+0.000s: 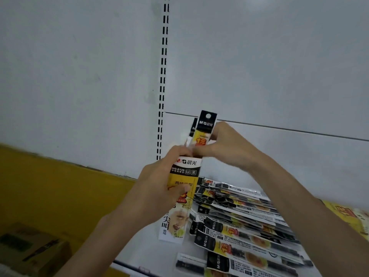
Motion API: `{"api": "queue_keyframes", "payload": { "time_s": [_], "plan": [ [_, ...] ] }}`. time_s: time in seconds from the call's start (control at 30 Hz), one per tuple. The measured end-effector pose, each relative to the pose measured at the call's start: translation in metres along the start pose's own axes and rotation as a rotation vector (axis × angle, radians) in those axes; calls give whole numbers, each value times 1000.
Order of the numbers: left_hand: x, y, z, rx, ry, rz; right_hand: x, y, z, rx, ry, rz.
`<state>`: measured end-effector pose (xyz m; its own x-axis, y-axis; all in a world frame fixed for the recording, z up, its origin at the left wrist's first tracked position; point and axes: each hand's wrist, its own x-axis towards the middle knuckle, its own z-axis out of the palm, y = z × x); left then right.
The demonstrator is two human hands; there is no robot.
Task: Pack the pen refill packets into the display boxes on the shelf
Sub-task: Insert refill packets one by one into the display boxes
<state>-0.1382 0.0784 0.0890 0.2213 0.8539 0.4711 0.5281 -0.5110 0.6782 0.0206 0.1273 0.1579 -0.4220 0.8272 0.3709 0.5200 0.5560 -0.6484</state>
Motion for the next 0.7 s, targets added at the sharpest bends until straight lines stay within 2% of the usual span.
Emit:
{"api": "queue_keyframes", "payload": {
  "time_s": [0.07,0.2,0.27,0.33,0.4,0.57,0.7],
  "plan": [
    [0,0,0,-13,19,-1,-3,2,3,-37,33,-18],
    [0,-2,-2,-39,62,-31,-2,0,-6,234,171,-73],
    [1,-2,-1,-49,71,-40,-2,-3,-4,104,155,-57],
    [1,0,1,-41,70,-42,-2,-6,4,-147,58,-58],
    [1,1,1,-38,77,-43,-1,-8,9,-257,-4,-50],
    [-1,-2,-2,-28,89,-43,-9,-14,9,10,24,-52],
    [0,-3,-1,-14,91,-63,-15,-11,21,-144,12,-110]
  ]
}}
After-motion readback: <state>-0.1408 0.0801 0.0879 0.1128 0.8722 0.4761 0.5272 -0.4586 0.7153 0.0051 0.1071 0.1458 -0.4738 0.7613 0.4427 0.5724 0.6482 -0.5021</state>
